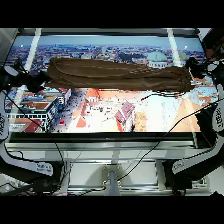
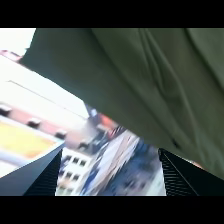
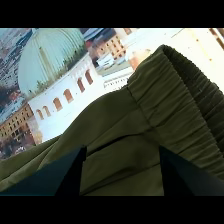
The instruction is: Fold the clothes and pants, and hang the long-sleeved shirts on hangers.
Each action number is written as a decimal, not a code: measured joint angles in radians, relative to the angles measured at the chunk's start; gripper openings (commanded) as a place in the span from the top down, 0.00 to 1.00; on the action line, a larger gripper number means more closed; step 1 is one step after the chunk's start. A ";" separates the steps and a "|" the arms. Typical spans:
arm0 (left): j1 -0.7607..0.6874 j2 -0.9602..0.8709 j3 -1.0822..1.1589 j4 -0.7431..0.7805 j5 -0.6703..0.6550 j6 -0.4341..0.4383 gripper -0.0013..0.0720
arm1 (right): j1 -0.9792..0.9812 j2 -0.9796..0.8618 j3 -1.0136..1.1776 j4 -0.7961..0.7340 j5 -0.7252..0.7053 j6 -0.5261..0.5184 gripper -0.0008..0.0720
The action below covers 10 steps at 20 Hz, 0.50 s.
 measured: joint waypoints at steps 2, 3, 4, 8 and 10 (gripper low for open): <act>-0.015 -0.029 -0.035 -0.071 0.119 -0.010 0.02 | 0.000 0.000 0.000 0.000 0.003 0.000 0.31; -0.025 -0.046 -0.047 -0.103 0.167 -0.014 0.02 | 0.000 0.000 0.000 0.000 0.004 0.000 0.31; -0.035 -0.062 -0.055 -0.125 0.206 -0.016 0.02 | 0.000 0.000 0.000 0.000 0.005 0.000 0.31; -0.062 -0.109 -0.067 -0.181 0.318 -0.048 0.02 | 0.000 0.000 0.000 0.000 0.006 0.000 0.31; -0.069 -0.124 -0.070 -0.192 0.366 -0.063 0.03 | 0.000 0.000 0.001 0.000 0.007 0.000 0.31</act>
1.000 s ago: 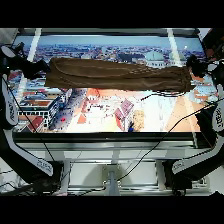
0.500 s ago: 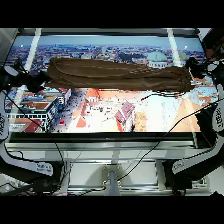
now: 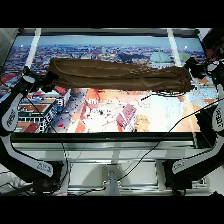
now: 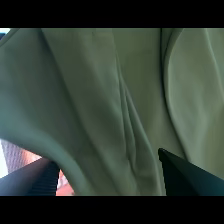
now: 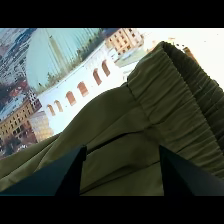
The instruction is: Fold the clothes and pants, and hang the long-sleeved shirts on hangers.
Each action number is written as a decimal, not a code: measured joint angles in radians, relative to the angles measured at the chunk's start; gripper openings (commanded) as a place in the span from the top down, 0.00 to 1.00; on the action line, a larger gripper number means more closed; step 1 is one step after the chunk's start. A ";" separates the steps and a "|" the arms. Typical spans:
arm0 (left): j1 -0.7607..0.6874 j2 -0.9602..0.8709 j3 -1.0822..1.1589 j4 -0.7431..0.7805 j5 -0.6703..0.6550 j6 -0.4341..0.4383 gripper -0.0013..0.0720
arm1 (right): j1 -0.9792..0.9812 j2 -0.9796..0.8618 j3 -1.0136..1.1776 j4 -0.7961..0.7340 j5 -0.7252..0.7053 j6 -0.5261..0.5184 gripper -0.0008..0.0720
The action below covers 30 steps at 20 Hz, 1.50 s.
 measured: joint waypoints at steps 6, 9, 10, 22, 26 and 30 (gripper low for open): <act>-0.008 -0.023 -0.004 -0.037 0.173 -0.013 0.25 | 0.000 0.000 0.000 0.000 0.006 0.000 0.31; -0.013 -0.039 0.010 -0.048 0.236 -0.016 0.25 | 0.000 0.000 0.000 0.000 0.016 0.000 0.31; -0.016 -0.048 0.021 -0.052 0.248 -0.016 0.25 | 0.000 0.000 0.000 0.000 0.018 0.000 0.31; -0.058 -0.173 0.190 -0.063 0.285 -0.033 0.95 | 0.000 0.003 0.000 -0.016 0.040 -0.010 0.31; -0.048 -0.122 0.196 0.035 0.288 -0.030 0.95 | -0.024 0.003 0.000 -0.053 0.093 -0.027 0.33; -0.043 -0.079 0.198 0.143 0.289 -0.026 0.95 | -0.098 -0.003 -0.001 -0.074 0.246 -0.019 0.23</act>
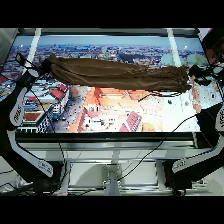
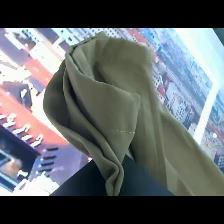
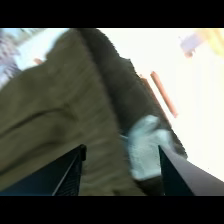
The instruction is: Fold the clothes and pants, and hang the long-sleeved shirts on hangers.
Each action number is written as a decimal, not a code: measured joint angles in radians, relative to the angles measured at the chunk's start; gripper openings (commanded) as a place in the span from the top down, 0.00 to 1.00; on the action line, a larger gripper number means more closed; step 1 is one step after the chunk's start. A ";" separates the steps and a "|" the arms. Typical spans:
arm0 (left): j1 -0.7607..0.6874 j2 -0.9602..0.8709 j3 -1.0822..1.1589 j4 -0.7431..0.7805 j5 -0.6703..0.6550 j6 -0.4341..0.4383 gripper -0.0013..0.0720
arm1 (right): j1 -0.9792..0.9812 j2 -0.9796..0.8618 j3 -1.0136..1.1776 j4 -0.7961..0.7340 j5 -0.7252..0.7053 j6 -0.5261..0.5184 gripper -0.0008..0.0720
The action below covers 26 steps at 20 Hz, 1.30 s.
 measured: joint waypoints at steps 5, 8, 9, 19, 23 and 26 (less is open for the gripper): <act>-0.011 0.010 0.000 0.041 -0.002 0.002 0.95 | -0.050 -0.034 -0.031 0.082 0.148 0.005 0.21; -0.017 0.011 0.000 0.050 -0.003 0.002 0.95 | -0.033 -0.056 -0.086 0.173 0.121 0.007 0.18; -0.018 0.011 0.000 0.050 -0.003 0.002 0.95 | -0.021 -0.061 -0.107 0.214 0.085 0.007 0.16; -0.020 0.011 0.000 0.060 -0.003 0.002 0.95 | 0.047 -0.077 -0.189 0.321 -0.228 0.046 0.94; -0.018 0.027 0.000 0.061 -0.011 0.002 0.95 | 0.046 -0.055 -0.187 0.341 -0.275 0.047 0.94; 0.005 0.074 0.000 0.061 -0.043 0.002 0.96 | 0.022 0.002 -0.187 0.359 -0.264 0.054 0.94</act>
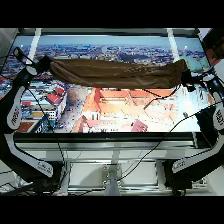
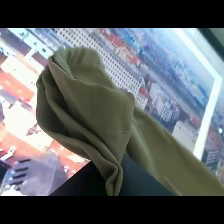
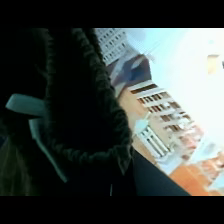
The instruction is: Fold the clothes and pants, and hang the long-sleeved shirts on hangers.
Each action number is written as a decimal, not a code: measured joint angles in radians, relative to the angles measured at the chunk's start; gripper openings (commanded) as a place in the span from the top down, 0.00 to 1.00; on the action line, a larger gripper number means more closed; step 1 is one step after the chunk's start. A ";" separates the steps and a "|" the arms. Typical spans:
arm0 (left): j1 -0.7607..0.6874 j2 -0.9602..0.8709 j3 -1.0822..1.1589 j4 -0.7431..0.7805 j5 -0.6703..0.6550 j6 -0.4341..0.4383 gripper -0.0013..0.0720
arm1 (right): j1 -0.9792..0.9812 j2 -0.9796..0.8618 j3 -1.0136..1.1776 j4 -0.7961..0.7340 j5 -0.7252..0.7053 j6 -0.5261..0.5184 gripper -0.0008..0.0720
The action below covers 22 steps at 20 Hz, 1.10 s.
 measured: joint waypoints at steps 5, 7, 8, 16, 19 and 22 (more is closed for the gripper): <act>0.050 0.106 0.041 0.000 -0.061 -0.012 0.96 | -0.033 0.120 0.043 0.029 0.070 0.019 0.94; 0.059 0.132 0.089 0.000 -0.095 -0.012 0.96 | -0.038 0.147 0.095 0.032 0.107 0.023 0.94; 0.064 0.140 0.112 0.004 -0.117 -0.013 0.96 | -0.040 0.158 0.125 0.028 0.130 0.024 0.94; 0.079 0.187 0.114 0.340 -0.513 -0.015 0.95 | -0.043 0.188 0.170 -0.276 0.458 0.019 0.94; 0.081 0.196 0.005 0.434 -0.647 -0.011 0.95 | -0.043 0.189 0.101 -0.382 0.578 -0.012 0.94; 0.082 0.201 -0.094 0.488 -0.752 0.011 0.95 | -0.043 0.190 0.027 -0.456 0.670 -0.039 0.94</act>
